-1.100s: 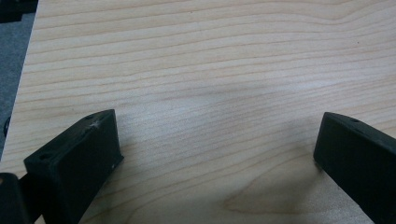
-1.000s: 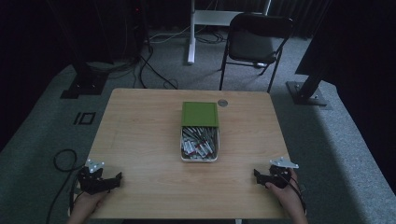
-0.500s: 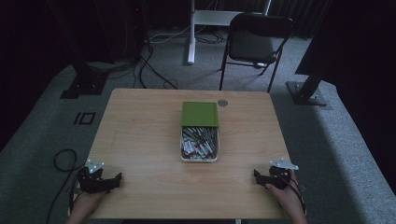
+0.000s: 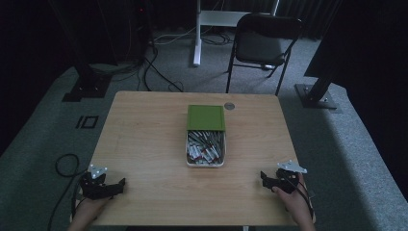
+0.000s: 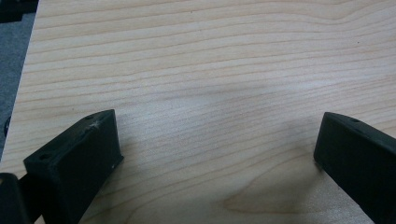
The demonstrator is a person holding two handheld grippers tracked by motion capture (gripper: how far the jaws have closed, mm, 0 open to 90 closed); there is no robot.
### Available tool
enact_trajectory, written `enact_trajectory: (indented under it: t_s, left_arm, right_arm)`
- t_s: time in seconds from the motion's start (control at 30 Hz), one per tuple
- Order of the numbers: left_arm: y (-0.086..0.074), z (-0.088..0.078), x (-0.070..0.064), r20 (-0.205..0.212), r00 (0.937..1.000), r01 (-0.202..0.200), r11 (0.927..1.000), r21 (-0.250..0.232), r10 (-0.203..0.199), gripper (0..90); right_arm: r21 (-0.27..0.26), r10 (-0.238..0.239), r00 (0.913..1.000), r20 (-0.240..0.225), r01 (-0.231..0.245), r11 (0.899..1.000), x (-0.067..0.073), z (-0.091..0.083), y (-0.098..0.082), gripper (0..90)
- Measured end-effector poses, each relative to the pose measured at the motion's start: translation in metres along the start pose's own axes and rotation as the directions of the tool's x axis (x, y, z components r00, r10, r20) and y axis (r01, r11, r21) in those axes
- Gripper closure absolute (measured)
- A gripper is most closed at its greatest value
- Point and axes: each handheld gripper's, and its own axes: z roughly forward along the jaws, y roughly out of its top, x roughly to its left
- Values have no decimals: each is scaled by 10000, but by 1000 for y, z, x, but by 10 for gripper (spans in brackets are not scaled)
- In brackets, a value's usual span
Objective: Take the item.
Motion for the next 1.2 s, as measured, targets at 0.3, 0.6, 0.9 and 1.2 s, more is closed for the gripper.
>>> enact_trajectory:
  t_s: [0.3,0.6,0.9,1.2]
  left_arm:
    - [0,0,0,2,10000,10,10000,-13,-10,12]
    - [0,0,0,3,10000,9,10000,-11,-9,12]
    - [0,0,0,0,10000,11,10000,-13,-11,12]
    - [0,0,0,2,10000,9,10000,-9,-9,12]
  right_arm:
    - [-938,-21,9999,110,31,9956,8,-14,26,148]
    - [-1486,-199,9997,-113,180,9887,20,-19,46,172]
    - [-1780,-923,9947,-460,828,9805,39,-26,61,173]
    - [-2099,-1443,9850,-950,1219,9701,60,-30,74,206]
